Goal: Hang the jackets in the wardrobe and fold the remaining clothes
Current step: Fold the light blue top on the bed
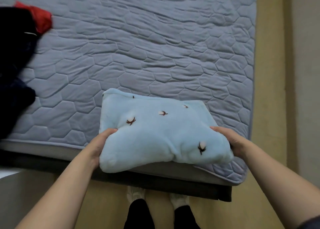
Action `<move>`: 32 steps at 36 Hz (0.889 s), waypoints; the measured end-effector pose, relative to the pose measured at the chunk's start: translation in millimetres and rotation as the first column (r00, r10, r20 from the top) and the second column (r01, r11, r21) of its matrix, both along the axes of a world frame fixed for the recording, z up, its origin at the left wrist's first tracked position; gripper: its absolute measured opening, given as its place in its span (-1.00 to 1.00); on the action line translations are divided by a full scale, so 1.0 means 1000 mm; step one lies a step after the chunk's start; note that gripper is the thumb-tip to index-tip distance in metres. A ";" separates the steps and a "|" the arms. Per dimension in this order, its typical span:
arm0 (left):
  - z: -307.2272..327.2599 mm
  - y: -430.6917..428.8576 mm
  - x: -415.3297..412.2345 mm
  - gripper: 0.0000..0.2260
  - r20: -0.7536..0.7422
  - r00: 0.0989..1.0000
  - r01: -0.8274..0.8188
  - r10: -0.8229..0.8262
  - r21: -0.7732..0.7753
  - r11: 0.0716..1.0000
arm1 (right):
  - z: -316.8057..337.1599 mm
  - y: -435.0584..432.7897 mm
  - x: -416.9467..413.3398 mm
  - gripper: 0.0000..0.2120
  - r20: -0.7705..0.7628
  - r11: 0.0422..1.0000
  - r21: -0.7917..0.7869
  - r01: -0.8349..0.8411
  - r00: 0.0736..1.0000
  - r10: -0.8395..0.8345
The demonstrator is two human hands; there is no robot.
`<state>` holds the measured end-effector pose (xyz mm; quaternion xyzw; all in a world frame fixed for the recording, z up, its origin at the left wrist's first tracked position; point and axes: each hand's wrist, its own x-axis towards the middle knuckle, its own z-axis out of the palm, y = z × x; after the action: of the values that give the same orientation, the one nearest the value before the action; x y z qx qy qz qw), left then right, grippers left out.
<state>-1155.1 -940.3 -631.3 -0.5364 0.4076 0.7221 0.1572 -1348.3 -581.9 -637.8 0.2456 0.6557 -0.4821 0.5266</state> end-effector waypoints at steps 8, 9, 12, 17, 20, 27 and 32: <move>0.184 -0.030 -0.027 -0.81 -0.105 0.993 0.063 -0.061 0.009 0.998 | 0.184 -0.035 -0.026 -0.63 -0.124 0.997 -0.056 -0.050 0.991 0.043; 0.210 -0.035 -0.031 -0.80 -0.133 0.988 0.076 -0.077 -0.007 0.997 | 0.210 -0.040 -0.029 -0.62 -0.142 0.995 -0.083 -0.055 0.989 0.042; 0.289 -0.050 -0.032 -0.79 -0.231 0.968 0.086 -0.098 -0.063 0.994 | 0.289 -0.053 -0.030 -0.62 -0.208 0.979 -0.203 -0.018 0.978 -0.025; 0.409 -0.062 -0.013 -0.79 -0.392 0.916 0.018 -0.084 -0.169 0.986 | 0.399 -0.067 -0.012 -0.62 -0.303 0.884 -0.466 0.041 0.931 -0.203; 0.465 -0.060 0.015 -0.78 -0.482 0.875 -0.063 -0.040 -0.196 0.978 | 0.447 -0.068 0.003 -0.57 -0.310 0.803 -0.595 0.037 0.911 -0.271; 0.540 -0.014 0.099 -0.70 -0.606 0.791 -0.298 0.085 -0.261 0.918 | 0.506 -0.064 0.027 -0.60 -0.348 0.626 -0.764 -0.158 0.917 -0.194; 0.551 0.047 0.172 -0.70 -0.620 0.756 -0.489 0.211 -0.320 0.812 | 0.523 -0.079 0.044 -0.62 -0.357 0.538 -0.795 -0.280 0.933 -0.042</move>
<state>-982.9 -892.8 -80.4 -0.3920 0.4840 0.7435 -0.2436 -1304.3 -660.5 -115.2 -0.1663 0.4409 -0.7318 0.4924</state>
